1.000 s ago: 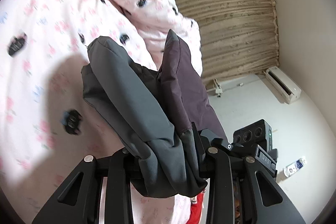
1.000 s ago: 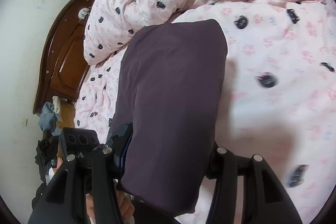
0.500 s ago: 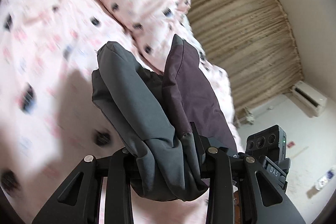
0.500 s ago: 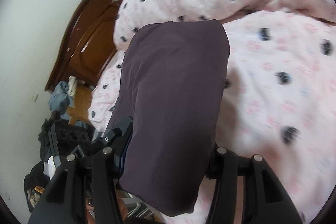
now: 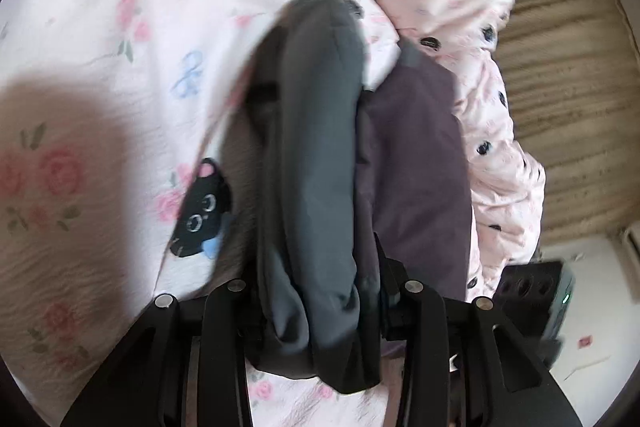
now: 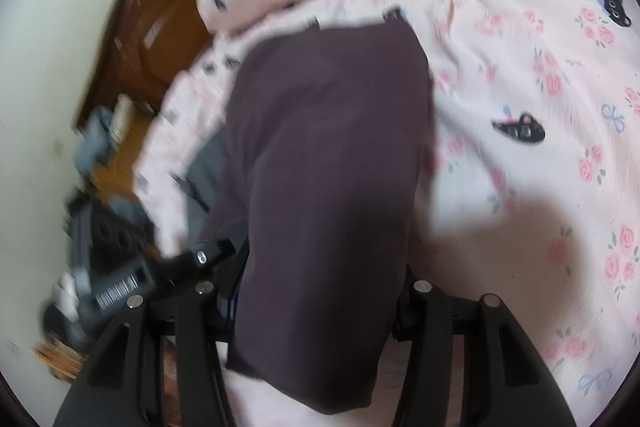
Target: Fold clothes
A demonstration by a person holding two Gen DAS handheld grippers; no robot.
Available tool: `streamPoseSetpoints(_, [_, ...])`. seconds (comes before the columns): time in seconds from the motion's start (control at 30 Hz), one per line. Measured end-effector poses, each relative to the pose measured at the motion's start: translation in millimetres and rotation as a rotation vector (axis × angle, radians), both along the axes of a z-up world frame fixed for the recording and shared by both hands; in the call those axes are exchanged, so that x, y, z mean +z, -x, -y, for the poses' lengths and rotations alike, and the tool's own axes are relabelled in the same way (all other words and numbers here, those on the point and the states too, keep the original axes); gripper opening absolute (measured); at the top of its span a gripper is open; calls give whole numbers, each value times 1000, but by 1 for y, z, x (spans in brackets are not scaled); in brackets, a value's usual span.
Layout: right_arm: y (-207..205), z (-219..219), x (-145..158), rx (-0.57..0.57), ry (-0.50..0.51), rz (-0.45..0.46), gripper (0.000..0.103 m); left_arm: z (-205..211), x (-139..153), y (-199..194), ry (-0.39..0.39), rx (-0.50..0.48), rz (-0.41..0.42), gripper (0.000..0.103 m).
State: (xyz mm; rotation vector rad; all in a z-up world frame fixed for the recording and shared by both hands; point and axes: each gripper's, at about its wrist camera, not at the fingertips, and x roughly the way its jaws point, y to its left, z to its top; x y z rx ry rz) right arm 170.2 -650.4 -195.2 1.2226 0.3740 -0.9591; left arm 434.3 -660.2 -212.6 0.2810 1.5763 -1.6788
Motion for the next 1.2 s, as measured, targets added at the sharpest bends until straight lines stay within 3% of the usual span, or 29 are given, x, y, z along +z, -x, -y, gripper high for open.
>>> streamPoseSetpoints(0.07, [0,-3,-3,17,1,-26,63,-5,4,-5,-8,22,-3,36])
streamPoseSetpoints(0.2, [7,-12,11,57,18,-65,66,-15,12,-15,-23,65,-8,44])
streamPoseSetpoints(0.3, [10,-22,35,87,61,-138,66,-23,38,-25,59,116,64,44])
streamPoseSetpoints(0.47, [19,-42,88,73,238,-326,66,-43,86,-27,291,146,164,45])
streamPoseSetpoints(0.53, [21,-43,102,69,280,-344,66,-48,98,-18,369,94,155,45])
streamPoseSetpoints(0.6, [18,-40,111,62,299,-352,65,-49,102,-5,393,26,117,45])
streamPoseSetpoints(0.7, [15,-29,110,55,283,-390,62,-41,94,22,343,-75,46,45])
streamPoseSetpoints(0.73, [14,-23,105,61,264,-404,55,-37,91,30,317,-98,40,45])
streamPoseSetpoints(0.83, [2,-4,82,64,200,-410,51,-29,67,43,210,-100,181,45])
streamPoseSetpoints(0.93, [-6,7,61,73,178,-403,52,-20,36,41,95,-72,238,44])
streamPoseSetpoints(1.2, [-41,13,32,131,197,-580,67,-16,31,44,110,-90,308,40])
